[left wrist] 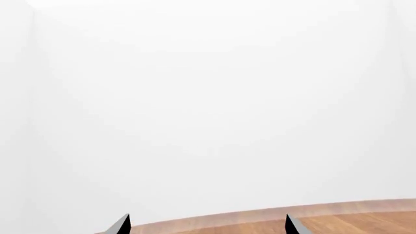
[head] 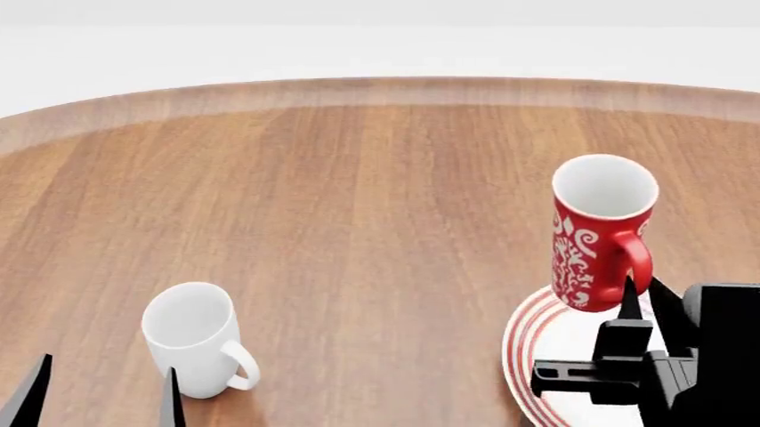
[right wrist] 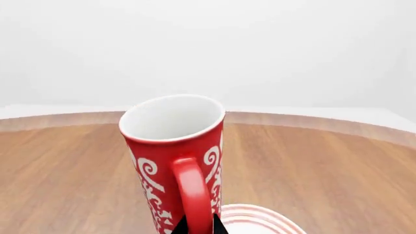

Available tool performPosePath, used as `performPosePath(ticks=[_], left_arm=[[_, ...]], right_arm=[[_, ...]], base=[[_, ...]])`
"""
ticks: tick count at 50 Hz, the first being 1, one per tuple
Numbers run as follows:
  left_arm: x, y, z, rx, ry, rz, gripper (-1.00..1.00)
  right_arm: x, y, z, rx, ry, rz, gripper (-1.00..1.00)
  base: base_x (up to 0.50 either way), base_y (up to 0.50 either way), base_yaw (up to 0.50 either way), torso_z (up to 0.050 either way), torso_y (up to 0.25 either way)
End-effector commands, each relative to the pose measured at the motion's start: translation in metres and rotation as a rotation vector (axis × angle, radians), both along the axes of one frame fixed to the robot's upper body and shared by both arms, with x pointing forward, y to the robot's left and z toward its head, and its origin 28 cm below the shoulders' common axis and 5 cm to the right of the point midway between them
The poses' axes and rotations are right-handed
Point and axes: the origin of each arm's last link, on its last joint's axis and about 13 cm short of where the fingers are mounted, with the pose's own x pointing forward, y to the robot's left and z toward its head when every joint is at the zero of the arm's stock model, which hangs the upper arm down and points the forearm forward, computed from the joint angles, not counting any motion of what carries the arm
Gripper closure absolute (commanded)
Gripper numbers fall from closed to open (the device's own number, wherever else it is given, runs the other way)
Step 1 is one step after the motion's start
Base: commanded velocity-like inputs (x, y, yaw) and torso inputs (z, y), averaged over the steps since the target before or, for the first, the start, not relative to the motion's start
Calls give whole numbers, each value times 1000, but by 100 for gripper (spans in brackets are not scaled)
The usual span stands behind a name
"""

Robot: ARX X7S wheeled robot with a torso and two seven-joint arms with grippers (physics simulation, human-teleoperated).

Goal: Pick up the red mug and put it on the plate

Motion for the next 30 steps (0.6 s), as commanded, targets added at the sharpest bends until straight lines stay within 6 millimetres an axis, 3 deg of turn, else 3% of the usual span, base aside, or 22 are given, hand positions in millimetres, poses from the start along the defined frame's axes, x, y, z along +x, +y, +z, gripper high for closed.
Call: performPosePath(ticks=[1, 11, 30], left_arm=[[0, 0, 0, 1, -1, 2, -100], [0, 0, 0, 2, -1, 2, -100], [0, 0, 0, 4, -1, 2, -100]], right_arm=[[13, -14, 9, 35, -1, 51, 100], [31, -32, 16, -24, -26, 67, 100], [45, -53, 17, -120, -18, 142, 100]], base=[[0, 0, 0, 0, 0], [0, 0, 0, 0, 0], [0, 0, 0, 0, 1]])
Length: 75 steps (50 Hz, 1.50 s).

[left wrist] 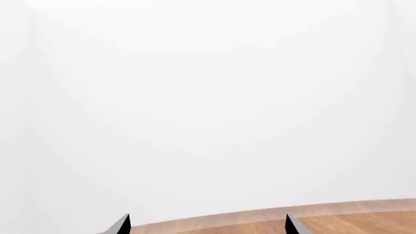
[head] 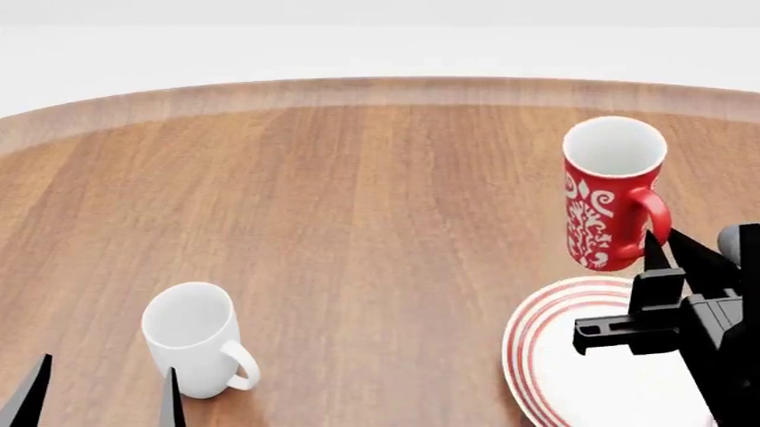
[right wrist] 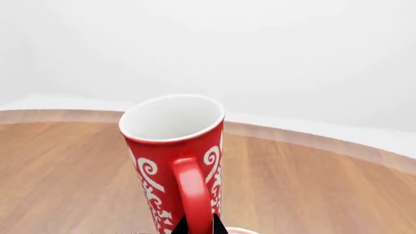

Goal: Pick up the red mug and put it on the plate

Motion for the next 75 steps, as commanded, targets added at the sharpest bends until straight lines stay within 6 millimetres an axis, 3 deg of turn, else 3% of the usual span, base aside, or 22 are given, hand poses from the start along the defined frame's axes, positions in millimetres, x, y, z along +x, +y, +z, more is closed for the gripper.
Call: performPosePath(ticks=[1, 15, 24, 50, 75], left_arm=[[0, 0, 0, 1, -2, 1, -100], [0, 0, 0, 2, 0, 1, -100], [0, 0, 0, 1, 1, 4, -100], [0, 0, 0, 3, 2, -2, -100], [0, 0, 0, 4, 3, -1, -100]], right_arm=[[13, -14, 2, -69, -11, 44, 100], [34, -31, -8, -81, -46, 48, 100], [47, -41, -10, 20, -46, 22, 100], [74, -51, -36, 130, -11, -2, 100], [68, -62, -66, 144, 34, -24, 100]], base=[[0, 0, 0, 0, 0], [0, 0, 0, 0, 0], [0, 0, 0, 0, 1], [0, 0, 0, 0, 0], [0, 0, 0, 0, 0]])
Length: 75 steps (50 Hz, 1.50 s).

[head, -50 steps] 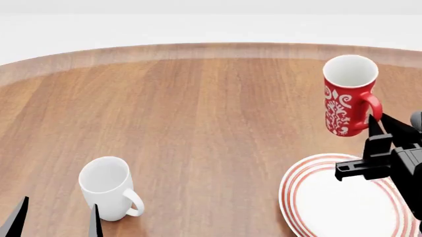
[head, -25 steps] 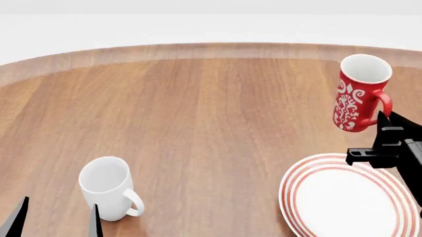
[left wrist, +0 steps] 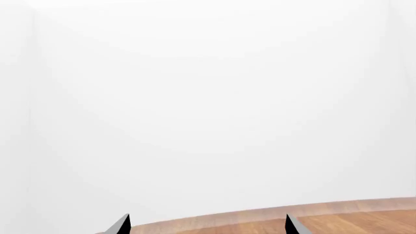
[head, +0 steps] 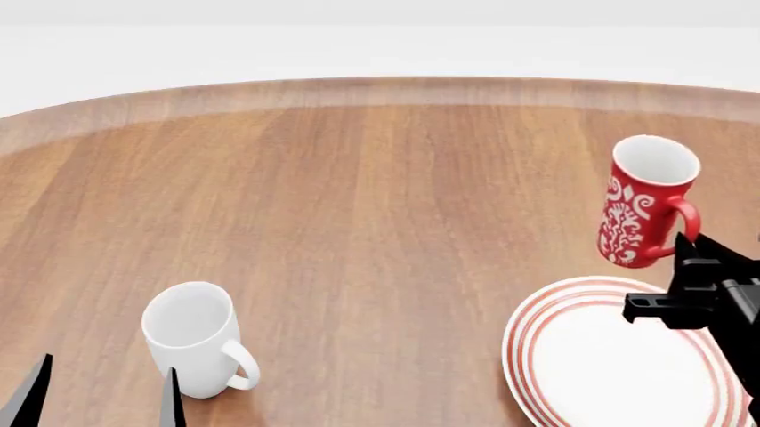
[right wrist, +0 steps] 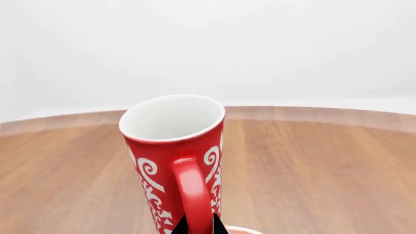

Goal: Pick up the red mug and put it on the plate

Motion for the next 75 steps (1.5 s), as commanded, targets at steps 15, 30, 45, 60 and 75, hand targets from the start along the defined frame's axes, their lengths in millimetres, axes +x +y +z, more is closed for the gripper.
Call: performPosePath(ticks=[15, 30, 45, 60, 75], left_arm=[[0, 0, 0, 2, 2, 0, -100], [0, 0, 0, 10, 0, 1, -100], [0, 0, 0, 1, -6, 4, -100], [0, 0, 0, 15, -15, 6, -100], [1, 0, 0, 30, -35, 4, -100]], right_arm=[[0, -8, -20, -6, 17, -67, 100], [-1, -10, -29, -2, 17, -79, 100], [1, -11, -31, -59, 18, -81, 100], [1, -10, -33, -54, 21, -78, 100], [1, -10, -32, -49, 18, -78, 100]], base=[[0, 0, 0, 1, 1], [0, 0, 0, 0, 0], [0, 0, 0, 0, 1], [0, 0, 0, 0, 1], [0, 0, 0, 0, 0]])
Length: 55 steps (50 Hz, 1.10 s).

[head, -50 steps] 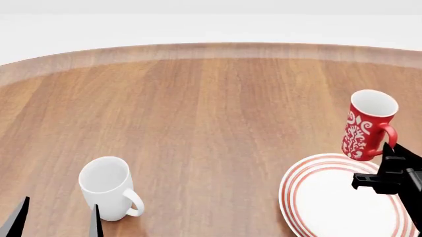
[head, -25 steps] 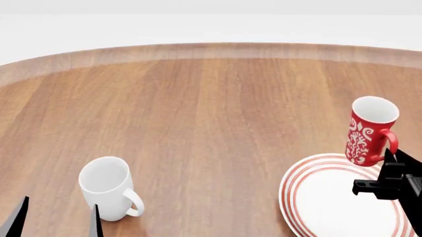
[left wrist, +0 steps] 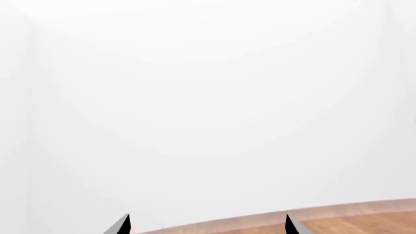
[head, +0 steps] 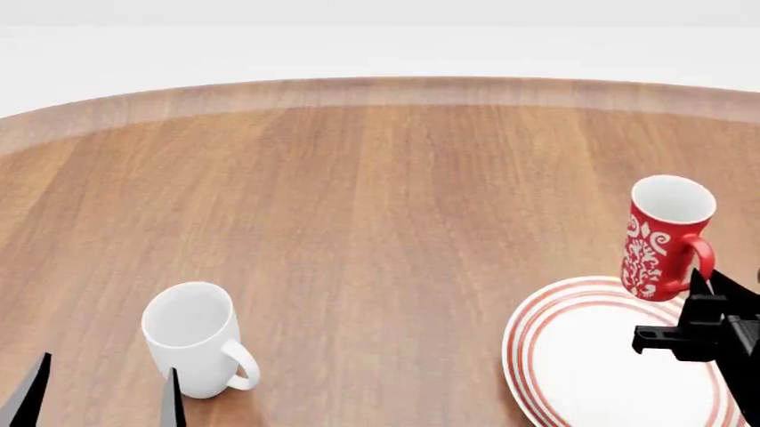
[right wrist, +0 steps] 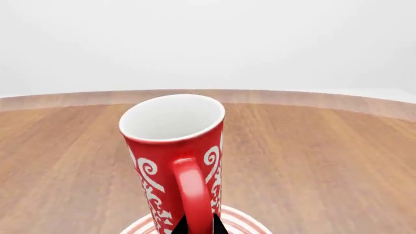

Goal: Pick up the red mug and put it on the plate

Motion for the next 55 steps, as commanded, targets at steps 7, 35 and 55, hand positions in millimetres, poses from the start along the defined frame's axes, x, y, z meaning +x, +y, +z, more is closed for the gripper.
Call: performPosePath(ticks=[7, 35, 55], left_arm=[[0, 0, 0, 14, -15, -3, -100], [1, 0, 0, 2, -29, -16, -100], [1, 0, 0, -5, -34, -20, -100]], right_arm=[[1, 0, 4, 3, -21, -2, 100], [5, 2, 5, 35, -98, -15, 100], [3, 1, 8, 24, -103, -26, 100]], base=[[0, 0, 0, 0, -61], [0, 0, 0, 5, -116], [0, 0, 0, 5, -119]])
